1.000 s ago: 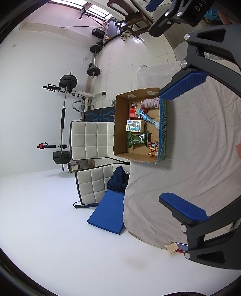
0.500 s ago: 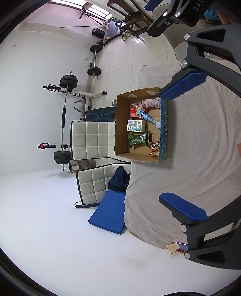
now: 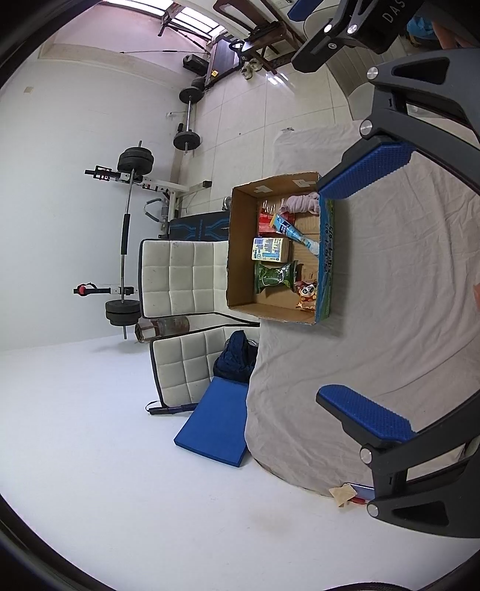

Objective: Organize soft objects

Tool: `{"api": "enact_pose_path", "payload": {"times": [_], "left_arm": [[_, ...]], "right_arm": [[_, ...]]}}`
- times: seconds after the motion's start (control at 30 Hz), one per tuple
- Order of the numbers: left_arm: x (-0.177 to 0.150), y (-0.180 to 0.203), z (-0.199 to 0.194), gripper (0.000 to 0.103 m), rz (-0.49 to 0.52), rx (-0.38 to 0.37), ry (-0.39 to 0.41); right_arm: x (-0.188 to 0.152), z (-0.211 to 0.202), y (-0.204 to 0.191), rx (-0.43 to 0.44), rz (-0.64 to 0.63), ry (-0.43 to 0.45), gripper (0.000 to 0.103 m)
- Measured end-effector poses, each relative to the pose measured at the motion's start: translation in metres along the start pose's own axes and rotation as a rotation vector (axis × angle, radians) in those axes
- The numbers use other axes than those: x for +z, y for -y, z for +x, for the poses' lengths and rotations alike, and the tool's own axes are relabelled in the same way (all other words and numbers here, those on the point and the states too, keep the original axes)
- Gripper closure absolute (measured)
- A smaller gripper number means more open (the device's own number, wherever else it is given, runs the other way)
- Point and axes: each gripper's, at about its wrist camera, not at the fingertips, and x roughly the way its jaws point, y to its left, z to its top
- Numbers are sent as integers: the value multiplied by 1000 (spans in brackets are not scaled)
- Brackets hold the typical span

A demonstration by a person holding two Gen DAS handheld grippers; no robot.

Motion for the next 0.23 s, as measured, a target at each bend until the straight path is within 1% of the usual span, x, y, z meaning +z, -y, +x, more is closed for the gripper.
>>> {"api": "enact_pose_path", "payload": {"times": [0.23], "left_arm": [[0, 0, 0, 0, -2, -3, 7]], "right_arm": [[1, 1, 3, 2, -1, 0, 0]]}}
